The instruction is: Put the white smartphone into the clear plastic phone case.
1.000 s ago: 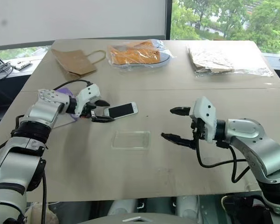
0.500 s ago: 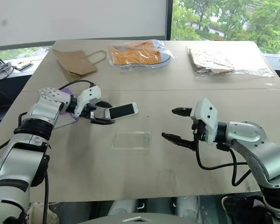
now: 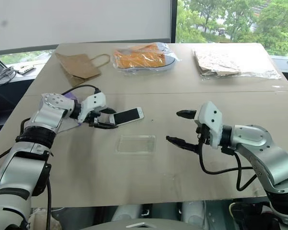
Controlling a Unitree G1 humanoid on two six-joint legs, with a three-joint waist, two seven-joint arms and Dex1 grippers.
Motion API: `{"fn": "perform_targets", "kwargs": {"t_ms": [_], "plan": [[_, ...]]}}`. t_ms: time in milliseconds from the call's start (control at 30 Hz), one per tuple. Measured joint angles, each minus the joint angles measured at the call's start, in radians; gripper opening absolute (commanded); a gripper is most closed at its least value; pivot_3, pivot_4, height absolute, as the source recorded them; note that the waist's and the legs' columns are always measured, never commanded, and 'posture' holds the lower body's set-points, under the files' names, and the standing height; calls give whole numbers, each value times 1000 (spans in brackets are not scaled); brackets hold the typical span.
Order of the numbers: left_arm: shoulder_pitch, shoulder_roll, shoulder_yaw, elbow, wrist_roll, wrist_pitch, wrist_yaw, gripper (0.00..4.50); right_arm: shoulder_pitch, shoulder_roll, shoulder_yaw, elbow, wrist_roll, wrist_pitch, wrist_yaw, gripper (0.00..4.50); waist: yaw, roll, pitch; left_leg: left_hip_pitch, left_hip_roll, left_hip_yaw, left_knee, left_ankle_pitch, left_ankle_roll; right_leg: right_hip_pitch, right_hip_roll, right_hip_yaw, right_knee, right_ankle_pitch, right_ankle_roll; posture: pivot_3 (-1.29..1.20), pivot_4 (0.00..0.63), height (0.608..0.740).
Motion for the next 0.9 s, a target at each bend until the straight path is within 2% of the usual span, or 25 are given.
{"fn": "perform_targets", "kwargs": {"t_ms": [100, 233, 333, 433, 533, 667, 767, 900], "plan": [[60, 4, 49, -55, -36, -3, 18, 2879, -3, 0, 22, 7, -35, -22, 0, 4500, -1, 0, 0, -1, 0, 0, 0, 0, 0, 0, 0, 0, 0, 0, 0, 0, 150, 740], [157, 21, 61, -274, -103, 94, -20, 2879, -51, 8, 95, 44, -118, -84, 2, 4500, -3, -3, 3, -3, 0, 0, 0, 0, 0, -2, 0, 0, 0, 1, -1, 0, 150, 740], [177, 32, 74, -455, -143, 188, -11, 2879, -164, 24, 195, 112, -235, -156, 8, 4500, -4, -5, 5, -8, 1, 0, 3, 0, 0, -7, 2, 0, 1, 1, 0, 0, 150, 740], [167, 29, 78, -597, -153, 240, 42, 2879, -293, 84, 262, 186, -258, -115, 30, 4500, -4, -5, 4, -14, 2, -2, 8, 0, 0, -11, 3, -1, 3, 2, -3, 0, 150, 740], [171, 17, 69, -654, -151, 249, 67, 2879, -352, 94, 291, 200, -264, -88, 50, 4500, -3, -5, 5, -16, 2, -2, 9, 0, 0, -12, 3, -1, 3, 2, -3, 0, 150, 740], [203, 17, 27, -715, -132, 231, 87, 2879, -429, 94, 352, 243, -350, -90, 57, 4500, -2, -5, 5, -16, 1, -1, 9, 0, 0, -12, 3, -1, 1, 2, -3, 0, 150, 740], [216, 28, -2, -726, -106, 200, 99, 2879, -443, 47, 410, 254, -409, -93, 117, 4500, -2, -5, 5, -17, 1, -1, 9, 0, 0, -12, 3, -1, 0, 2, -3, 0, 150, 740], [217, 31, -4, -755, -91, 187, 105, 2879, -443, 42, 452, 260, -441, -97, 162, 4500, -3, -5, 5, -16, 1, -1, 9, 0, 0, -12, 3, -1, 1, 2, -3, 0, 150, 740]]}}
